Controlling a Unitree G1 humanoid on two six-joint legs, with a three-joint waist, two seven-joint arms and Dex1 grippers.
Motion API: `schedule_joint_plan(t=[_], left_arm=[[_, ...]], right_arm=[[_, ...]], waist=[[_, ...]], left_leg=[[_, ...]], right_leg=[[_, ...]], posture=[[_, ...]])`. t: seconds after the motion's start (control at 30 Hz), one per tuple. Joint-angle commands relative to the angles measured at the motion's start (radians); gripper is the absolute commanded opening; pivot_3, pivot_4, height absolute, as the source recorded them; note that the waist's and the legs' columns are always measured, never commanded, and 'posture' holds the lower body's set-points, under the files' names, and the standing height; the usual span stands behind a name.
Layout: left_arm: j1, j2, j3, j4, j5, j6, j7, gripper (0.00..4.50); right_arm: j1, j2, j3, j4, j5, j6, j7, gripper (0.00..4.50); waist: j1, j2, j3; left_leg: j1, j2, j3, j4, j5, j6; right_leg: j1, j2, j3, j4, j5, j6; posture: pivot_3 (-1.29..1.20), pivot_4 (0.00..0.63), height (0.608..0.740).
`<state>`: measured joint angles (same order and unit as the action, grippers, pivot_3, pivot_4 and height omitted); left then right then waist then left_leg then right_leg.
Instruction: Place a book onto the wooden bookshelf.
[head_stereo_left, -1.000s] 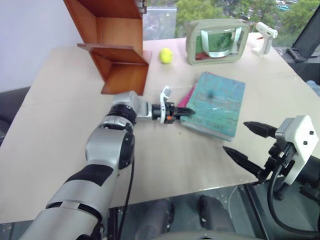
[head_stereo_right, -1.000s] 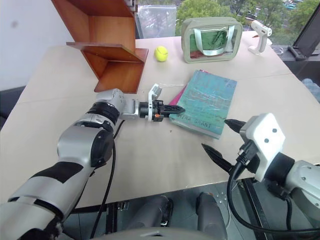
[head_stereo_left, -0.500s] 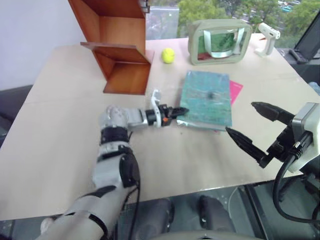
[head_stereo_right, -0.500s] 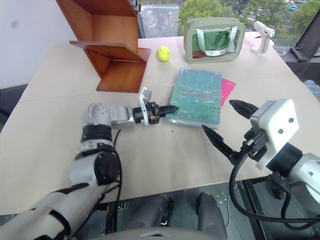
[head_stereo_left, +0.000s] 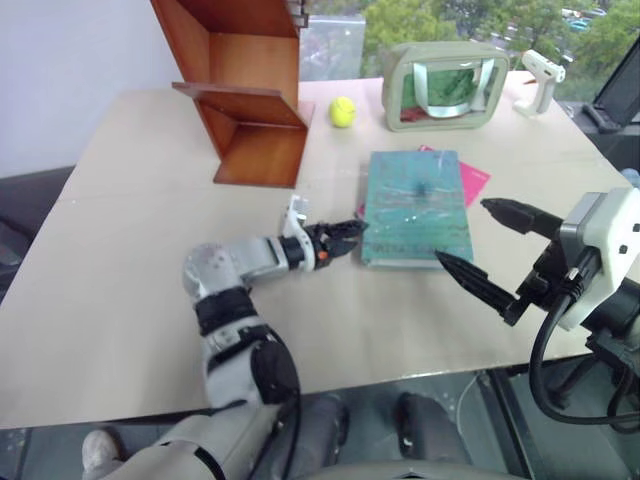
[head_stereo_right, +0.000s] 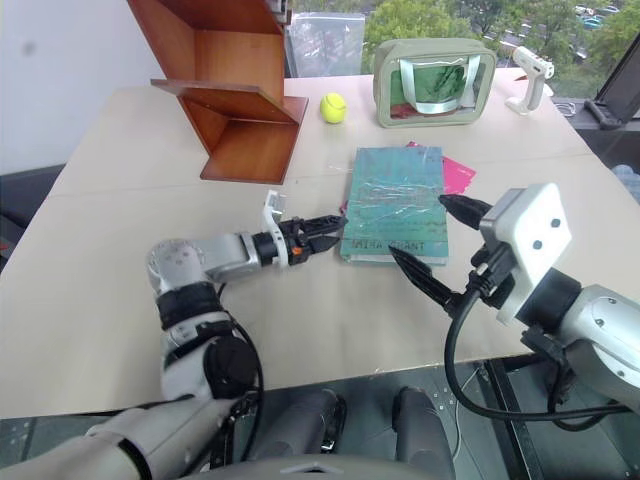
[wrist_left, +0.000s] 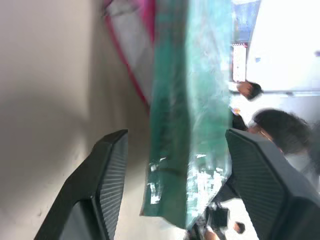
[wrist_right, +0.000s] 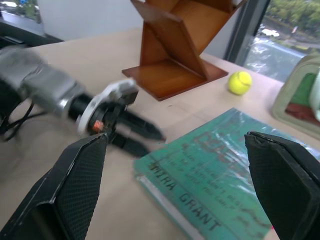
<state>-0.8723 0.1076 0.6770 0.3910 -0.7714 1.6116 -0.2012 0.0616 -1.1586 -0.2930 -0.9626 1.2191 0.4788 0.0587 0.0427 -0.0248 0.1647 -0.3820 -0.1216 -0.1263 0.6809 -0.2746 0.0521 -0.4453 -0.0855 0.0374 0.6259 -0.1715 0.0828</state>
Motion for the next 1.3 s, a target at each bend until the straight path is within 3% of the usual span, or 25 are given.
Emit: schedule_joint_plan(t=[0.03,0.2,0.43,0.63,1.0,1.1,1.2,1.23,1.27,1.3], left_arm=[[-0.128,0.080,-0.122,0.238,0.032,-0.062,-0.162,3.33],[-0.241,0.130,-0.331,0.495,0.119,-0.204,-0.414,3.33],[-0.319,0.130,-0.479,0.710,0.252,-0.366,-0.633,3.33],[-0.343,0.146,-0.506,0.794,0.320,-0.439,-0.709,3.33],[-0.369,0.061,-0.408,0.846,0.307,-0.457,-0.682,3.33],[-0.367,0.057,-0.391,0.845,0.301,-0.446,-0.677,2.44],[-0.357,0.065,-0.362,0.839,0.293,-0.435,-0.648,1.04],[-0.352,0.070,-0.342,0.837,0.283,-0.431,-0.628,1.04],[-0.348,0.075,-0.323,0.833,0.272,-0.427,-0.610,0.46],[-0.341,0.079,-0.303,0.822,0.261,-0.422,-0.587,0.26]], right_arm=[[-0.043,0.015,0.008,-0.006,-0.017,0.020,0.008,4.50],[-0.052,0.033,-0.015,-0.028,-0.007,0.062,-0.009,4.50],[-0.027,0.037,-0.068,-0.076,0.036,0.098,-0.065,4.50],[-0.030,0.037,-0.069,-0.085,0.051,0.109,-0.085,4.50],[-0.033,0.026,-0.071,-0.085,0.061,0.115,-0.096,4.50],[-0.034,0.024,-0.075,-0.085,0.062,0.117,-0.097,4.50],[-0.034,0.024,-0.076,-0.085,0.061,0.118,-0.097,4.50],[-0.034,0.024,-0.075,-0.085,0.059,0.118,-0.096,4.50],[-0.034,0.025,-0.073,-0.085,0.057,0.118,-0.095,4.50],[-0.034,0.026,-0.071,-0.085,0.055,0.117,-0.094,4.50]], waist=[[0.001,0.000,0.000],[-0.003,0.001,0.000],[-0.003,0.001,0.000],[-0.007,0.000,0.000],[-0.007,0.000,0.000],[-0.008,0.000,0.000],[-0.007,0.000,0.000],[-0.007,0.000,0.000],[-0.007,0.000,0.000],[-0.007,0.000,0.000]], left_leg=[[0.000,-0.001,0.000,0.000,0.000,0.000],[0.000,-0.001,0.000,0.000,0.000,0.000],[0.000,-0.001,-0.001,-0.001,0.000,0.001],[-0.001,-0.001,-0.001,-0.001,0.000,0.001],[-0.001,-0.002,-0.001,0.000,-0.001,0.002],[-0.001,-0.001,-0.001,0.000,-0.001,0.002],[-0.001,-0.001,-0.001,0.000,-0.001,0.002],[-0.001,-0.001,-0.001,0.000,-0.001,0.002],[-0.001,-0.001,-0.001,0.000,-0.001,0.002],[-0.001,-0.001,-0.001,0.000,-0.001,0.002]], right_leg=[[0.000,-0.001,0.000,0.000,0.000,0.000],[0.000,0.000,0.001,0.000,0.000,0.000],[-0.001,-0.001,0.001,-0.001,0.000,0.000],[-0.001,-0.001,0.001,-0.001,0.000,0.000],[-0.001,-0.002,0.000,-0.001,0.000,0.000],[-0.001,-0.002,0.001,-0.001,0.000,0.000],[-0.001,-0.002,0.001,-0.001,0.000,0.000],[-0.001,-0.002,0.001,-0.001,0.000,0.000],[-0.001,-0.002,0.001,-0.001,0.000,0.000],[-0.001,-0.002,0.001,-0.001,0.000,0.000]], posture=[[0.00,0.150,0.740],[0.00,0.150,0.740],[0.00,0.150,0.740],[0.00,0.150,0.740],[0.00,0.150,0.740],[0.00,0.150,0.740],[0.00,0.150,0.740],[0.00,0.150,0.740],[0.00,0.150,0.740],[0.00,0.150,0.740]])
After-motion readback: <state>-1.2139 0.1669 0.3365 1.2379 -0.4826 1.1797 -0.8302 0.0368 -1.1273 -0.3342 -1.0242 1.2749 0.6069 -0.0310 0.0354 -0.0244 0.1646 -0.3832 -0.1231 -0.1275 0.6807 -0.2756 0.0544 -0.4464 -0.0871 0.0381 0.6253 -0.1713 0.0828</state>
